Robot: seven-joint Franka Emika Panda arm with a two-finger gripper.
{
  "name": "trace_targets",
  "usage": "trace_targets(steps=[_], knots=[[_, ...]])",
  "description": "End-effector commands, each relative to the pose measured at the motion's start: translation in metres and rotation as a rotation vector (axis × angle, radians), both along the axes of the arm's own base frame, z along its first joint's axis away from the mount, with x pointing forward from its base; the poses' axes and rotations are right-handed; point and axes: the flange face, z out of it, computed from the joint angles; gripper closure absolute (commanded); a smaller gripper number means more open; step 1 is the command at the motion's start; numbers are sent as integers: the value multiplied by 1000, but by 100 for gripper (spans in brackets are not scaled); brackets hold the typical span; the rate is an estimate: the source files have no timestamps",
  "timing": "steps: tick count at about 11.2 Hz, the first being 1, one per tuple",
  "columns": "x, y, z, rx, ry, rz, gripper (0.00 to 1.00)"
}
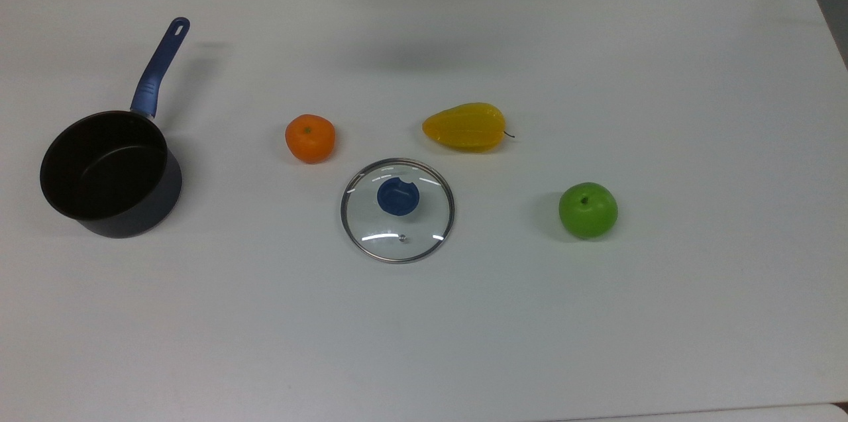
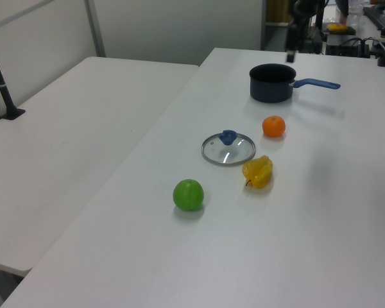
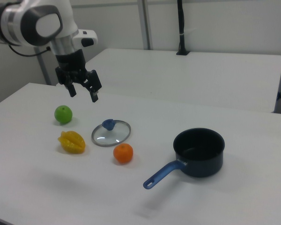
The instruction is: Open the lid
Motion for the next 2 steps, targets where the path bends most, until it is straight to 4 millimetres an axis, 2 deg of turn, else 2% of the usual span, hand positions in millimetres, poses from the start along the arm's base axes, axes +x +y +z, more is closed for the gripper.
trace_targets(steps=[1,2], knots=[[-34,-23,18,13,51,11,0],[-34,-26,19,12,50,5,0]])
